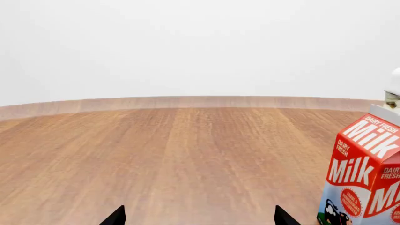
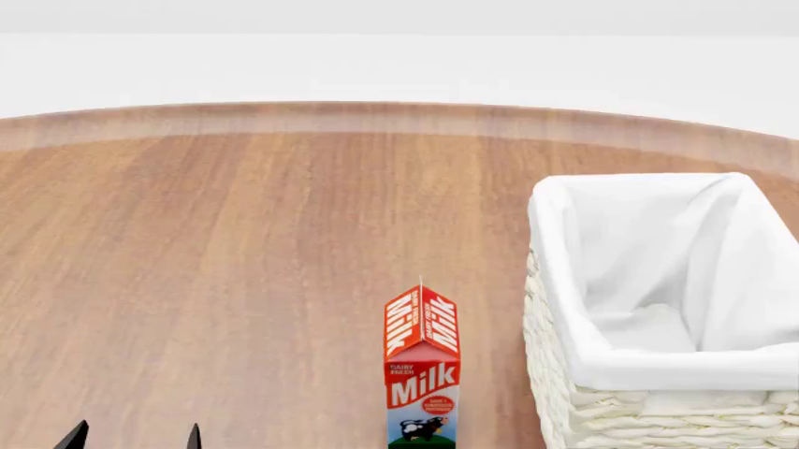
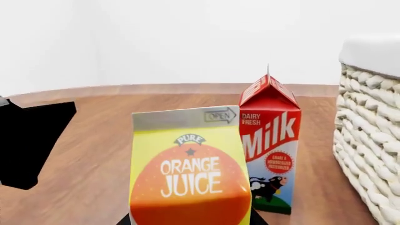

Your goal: Pick up the orange juice, and put it in the basket.

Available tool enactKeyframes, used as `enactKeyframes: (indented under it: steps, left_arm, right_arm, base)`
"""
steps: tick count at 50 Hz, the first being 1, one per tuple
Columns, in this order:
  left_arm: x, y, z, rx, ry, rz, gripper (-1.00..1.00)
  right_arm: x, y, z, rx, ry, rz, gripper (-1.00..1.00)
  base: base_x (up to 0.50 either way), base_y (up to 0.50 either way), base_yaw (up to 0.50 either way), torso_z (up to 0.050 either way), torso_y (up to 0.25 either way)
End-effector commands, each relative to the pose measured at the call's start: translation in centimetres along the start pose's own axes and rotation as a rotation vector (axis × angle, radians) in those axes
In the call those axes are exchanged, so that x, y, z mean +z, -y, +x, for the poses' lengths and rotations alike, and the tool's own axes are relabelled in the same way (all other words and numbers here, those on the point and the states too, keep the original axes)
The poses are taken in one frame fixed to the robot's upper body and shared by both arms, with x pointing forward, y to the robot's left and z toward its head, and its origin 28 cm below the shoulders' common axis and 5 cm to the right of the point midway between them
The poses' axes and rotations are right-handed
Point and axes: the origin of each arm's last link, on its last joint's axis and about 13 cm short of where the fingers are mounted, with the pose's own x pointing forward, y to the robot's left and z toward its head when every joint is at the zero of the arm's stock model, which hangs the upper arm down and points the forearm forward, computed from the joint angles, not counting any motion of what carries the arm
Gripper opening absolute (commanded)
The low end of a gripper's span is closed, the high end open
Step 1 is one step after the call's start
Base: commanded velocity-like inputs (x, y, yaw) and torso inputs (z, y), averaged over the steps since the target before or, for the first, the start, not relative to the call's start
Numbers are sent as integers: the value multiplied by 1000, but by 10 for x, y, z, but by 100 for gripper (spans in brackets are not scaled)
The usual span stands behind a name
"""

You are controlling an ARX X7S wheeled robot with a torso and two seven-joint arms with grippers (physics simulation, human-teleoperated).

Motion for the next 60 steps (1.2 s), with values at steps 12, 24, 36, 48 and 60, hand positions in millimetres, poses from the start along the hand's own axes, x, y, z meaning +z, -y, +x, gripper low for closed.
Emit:
enactKeyframes:
  steps: [12,24,36,48,60]
  left_arm:
    - [0,0,0,0,0,0,100]
    - [0,0,0,0,0,0,100]
    - [0,0,0,0,0,0,100]
    - [0,0,0,0,0,0,100]
    - [0,0,0,0,0,0,100]
  right_arm:
    - [30,2,-1,2,81,-49,-100]
    - [47,1,-5,5,123,-53,-100]
    - [68,-4,-9,16,179,-61,-100]
    - [90,-6,-13,17,232,-70,-100]
    - [127,-2,-17,-9,317,-60,-100]
  base:
    - [0,0,0,0,1]
    - [0,0,0,0,1]
    - [0,0,0,0,0]
    - [0,0,0,0,1]
    - [0,0,0,0,1]
